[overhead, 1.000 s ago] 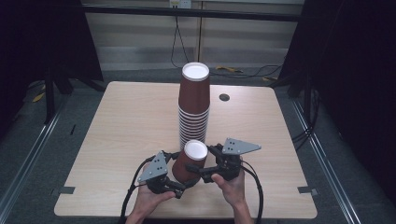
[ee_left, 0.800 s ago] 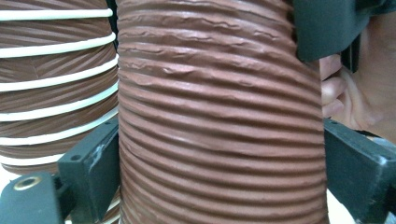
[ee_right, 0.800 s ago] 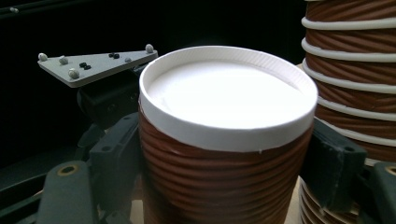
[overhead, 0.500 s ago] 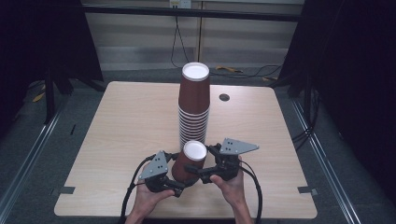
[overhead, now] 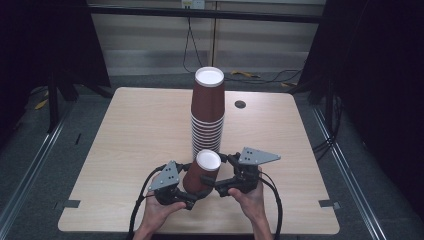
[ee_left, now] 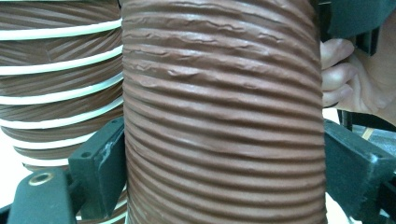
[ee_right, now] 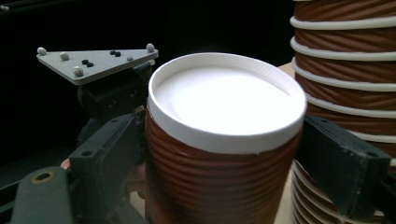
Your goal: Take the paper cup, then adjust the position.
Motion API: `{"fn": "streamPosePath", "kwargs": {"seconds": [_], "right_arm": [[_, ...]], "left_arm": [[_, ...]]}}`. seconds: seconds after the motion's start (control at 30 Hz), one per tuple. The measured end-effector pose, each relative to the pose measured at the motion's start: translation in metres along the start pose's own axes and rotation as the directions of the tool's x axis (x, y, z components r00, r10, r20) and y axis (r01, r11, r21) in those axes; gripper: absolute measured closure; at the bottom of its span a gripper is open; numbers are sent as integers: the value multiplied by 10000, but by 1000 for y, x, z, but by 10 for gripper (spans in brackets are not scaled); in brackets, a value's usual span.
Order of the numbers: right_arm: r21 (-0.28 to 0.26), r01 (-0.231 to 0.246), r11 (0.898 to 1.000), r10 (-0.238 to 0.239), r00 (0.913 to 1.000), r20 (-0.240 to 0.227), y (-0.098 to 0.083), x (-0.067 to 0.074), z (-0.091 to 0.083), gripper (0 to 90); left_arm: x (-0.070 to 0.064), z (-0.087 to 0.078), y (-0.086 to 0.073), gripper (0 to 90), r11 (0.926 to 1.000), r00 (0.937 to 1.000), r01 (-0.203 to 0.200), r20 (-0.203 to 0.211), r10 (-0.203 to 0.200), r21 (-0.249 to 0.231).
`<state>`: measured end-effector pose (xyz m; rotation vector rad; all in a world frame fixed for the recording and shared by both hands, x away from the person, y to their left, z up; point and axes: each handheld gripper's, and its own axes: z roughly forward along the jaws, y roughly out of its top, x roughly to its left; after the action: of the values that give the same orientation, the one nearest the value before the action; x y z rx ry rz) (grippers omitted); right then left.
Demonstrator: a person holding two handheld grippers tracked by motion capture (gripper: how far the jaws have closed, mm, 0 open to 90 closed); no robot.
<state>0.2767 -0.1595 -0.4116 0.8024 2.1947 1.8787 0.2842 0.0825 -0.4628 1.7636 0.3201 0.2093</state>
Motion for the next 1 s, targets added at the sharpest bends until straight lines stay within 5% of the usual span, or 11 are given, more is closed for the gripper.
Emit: {"fn": "streamPosePath", "kwargs": {"seconds": [0.37,0.7,1.0], "right_arm": [[-17,-68,10000,68,9999,148,2,-4,-10,135],[203,28,9998,-31,9999,116,-1,-4,-15,129],[583,82,9983,-91,9998,156,-2,-7,-17,133]], "left_arm": [[5,-3,-1,131,10000,9999,72,-84,-72,24],[12,-4,-3,130,9989,9996,207,-180,-200,430],[14,-8,1,128,9943,9999,-94,-130,109,1067]]}}
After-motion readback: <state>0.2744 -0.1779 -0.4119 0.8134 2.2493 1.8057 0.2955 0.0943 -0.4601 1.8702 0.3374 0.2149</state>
